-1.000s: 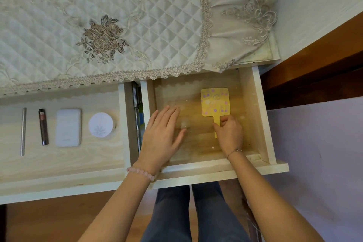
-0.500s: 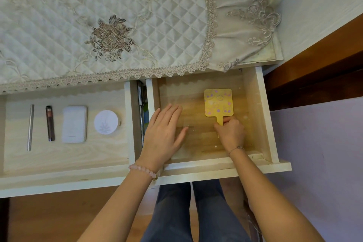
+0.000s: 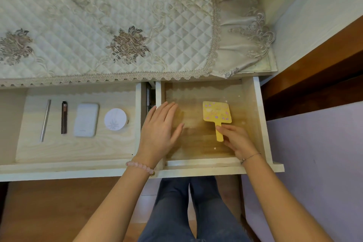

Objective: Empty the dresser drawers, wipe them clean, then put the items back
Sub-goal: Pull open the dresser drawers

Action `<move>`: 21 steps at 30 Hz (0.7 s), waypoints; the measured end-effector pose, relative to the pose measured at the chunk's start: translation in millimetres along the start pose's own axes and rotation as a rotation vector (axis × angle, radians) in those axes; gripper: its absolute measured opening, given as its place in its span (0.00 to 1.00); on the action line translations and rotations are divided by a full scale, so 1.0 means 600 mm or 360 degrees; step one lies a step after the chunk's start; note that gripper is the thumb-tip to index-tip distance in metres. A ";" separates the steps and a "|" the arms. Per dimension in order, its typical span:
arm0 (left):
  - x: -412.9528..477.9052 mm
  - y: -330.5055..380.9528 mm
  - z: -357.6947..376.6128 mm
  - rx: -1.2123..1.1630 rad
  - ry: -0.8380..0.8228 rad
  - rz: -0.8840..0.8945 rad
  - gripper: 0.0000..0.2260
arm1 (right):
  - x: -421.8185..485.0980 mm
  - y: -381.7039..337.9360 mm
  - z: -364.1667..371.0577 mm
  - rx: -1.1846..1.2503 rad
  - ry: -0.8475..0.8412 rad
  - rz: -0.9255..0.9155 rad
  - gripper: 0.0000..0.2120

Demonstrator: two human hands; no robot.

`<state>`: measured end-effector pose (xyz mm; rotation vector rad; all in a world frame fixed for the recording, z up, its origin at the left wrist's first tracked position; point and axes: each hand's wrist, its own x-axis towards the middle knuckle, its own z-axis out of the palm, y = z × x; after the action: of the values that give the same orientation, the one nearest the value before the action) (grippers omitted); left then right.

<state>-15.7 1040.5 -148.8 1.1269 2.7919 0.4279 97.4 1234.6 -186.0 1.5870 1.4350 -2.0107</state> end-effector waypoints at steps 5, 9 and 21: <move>-0.013 -0.014 -0.026 -0.0003 0.0096 -0.0064 0.22 | -0.038 -0.003 0.000 -0.0041 -0.0055 -0.0165 0.17; -0.027 -0.035 -0.043 -0.0029 0.0159 -0.0159 0.22 | -0.065 -0.012 0.014 -0.0114 -0.0125 -0.0284 0.14; -0.129 -0.147 -0.052 -0.0298 0.0314 -0.0775 0.20 | -0.122 -0.028 0.109 -0.0271 -0.0326 -0.0411 0.11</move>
<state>-24.7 919.4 -146.0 0.3621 2.9724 0.7525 74.0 1164.4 -119.2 1.1412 1.7473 -2.0485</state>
